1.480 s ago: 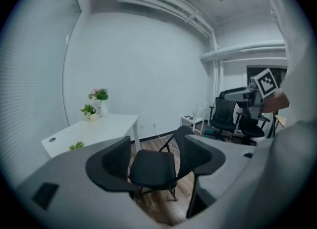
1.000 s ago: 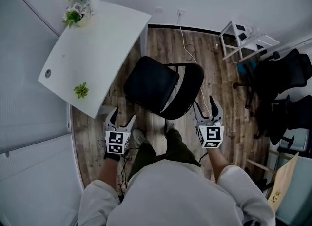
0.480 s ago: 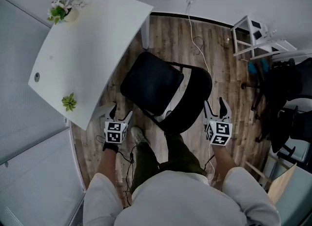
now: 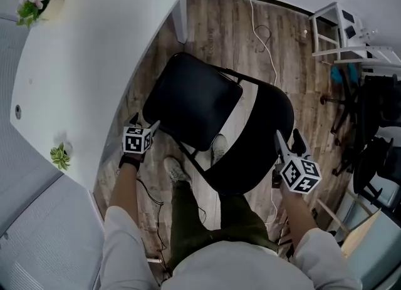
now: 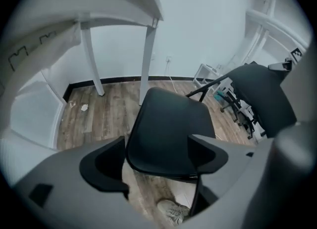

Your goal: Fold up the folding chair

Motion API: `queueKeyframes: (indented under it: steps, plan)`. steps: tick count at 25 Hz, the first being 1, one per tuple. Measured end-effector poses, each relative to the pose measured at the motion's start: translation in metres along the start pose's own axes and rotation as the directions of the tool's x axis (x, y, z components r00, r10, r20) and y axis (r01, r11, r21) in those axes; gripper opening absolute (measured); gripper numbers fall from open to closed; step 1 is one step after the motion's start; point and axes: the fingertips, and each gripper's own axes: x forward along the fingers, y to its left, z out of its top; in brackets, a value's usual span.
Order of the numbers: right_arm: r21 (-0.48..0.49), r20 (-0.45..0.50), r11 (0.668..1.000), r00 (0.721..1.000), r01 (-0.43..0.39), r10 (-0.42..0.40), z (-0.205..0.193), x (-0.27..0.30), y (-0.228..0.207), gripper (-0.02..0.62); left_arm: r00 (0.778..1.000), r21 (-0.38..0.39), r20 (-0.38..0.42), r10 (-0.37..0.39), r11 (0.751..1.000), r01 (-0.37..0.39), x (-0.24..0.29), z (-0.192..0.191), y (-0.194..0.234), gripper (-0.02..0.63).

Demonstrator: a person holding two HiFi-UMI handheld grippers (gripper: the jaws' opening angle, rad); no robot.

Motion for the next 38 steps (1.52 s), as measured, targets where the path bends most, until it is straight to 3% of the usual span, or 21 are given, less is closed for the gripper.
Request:
queueKeyframes:
  steps: [5, 13, 15, 19, 20, 22, 25, 29, 33, 38]
  plan:
    - [0.101, -0.061, 0.995, 0.998, -0.017, 0.023, -0.010, 0.021, -0.010, 0.336, 0.995, -0.002, -0.093, -0.028, 1.000, 0.028, 0.069, -0.006, 0.034, 0.408]
    - [0.234, -0.158, 0.970, 0.981, -0.071, 0.110, -0.023, 0.033, -0.002, 0.338, 0.973, -0.061, -0.154, -0.171, 0.985, 0.163, 0.155, -0.016, 0.055, 0.414]
    - [0.232, -0.171, 0.969, 0.977, -0.089, 0.131, -0.025, 0.035, 0.003, 0.296, 0.954, -0.099, -0.166, -0.251, 0.966, 0.238, 0.167, -0.020, 0.056, 0.422]
    - [0.237, -0.164, 0.960, 0.967, -0.152, 0.193, -0.024, 0.037, 0.011, 0.214, 0.893, -0.220, -0.105, -0.438, 0.886, 0.408, 0.177, -0.021, 0.054, 0.442]
    - [0.238, -0.162, 0.956, 0.964, -0.170, 0.212, -0.024, 0.037, 0.013, 0.171, 0.882, -0.238, -0.092, -0.463, 0.870, 0.432, 0.180, -0.021, 0.053, 0.451]
    - [0.260, -0.155, 0.945, 0.958, -0.198, 0.243, -0.024, 0.037, 0.015, 0.149, 0.861, -0.259, -0.086, -0.501, 0.846, 0.466, 0.183, -0.021, 0.052, 0.465]
    - [0.334, -0.134, 0.918, 0.953, -0.216, 0.273, -0.026, 0.037, 0.014, 0.124, 0.841, -0.279, -0.112, -0.530, 0.829, 0.485, 0.183, -0.022, 0.051, 0.465]
    - [0.419, -0.112, 0.882, 0.952, -0.215, 0.285, -0.025, 0.036, 0.010, 0.094, 0.857, -0.277, -0.105, -0.505, 0.842, 0.462, 0.178, -0.024, 0.046, 0.463]
    - [0.419, -0.063, 0.857, 0.932, -0.301, 0.358, -0.011, 0.031, 0.020, 0.080, 0.872, -0.263, -0.109, -0.478, 0.860, 0.438, 0.166, -0.020, 0.034, 0.463]
    - [0.445, -0.066, 0.856, 0.944, -0.262, 0.324, -0.005, 0.014, 0.003, 0.069, 0.885, -0.245, -0.125, -0.448, 0.878, 0.410, 0.143, -0.012, 0.008, 0.463]
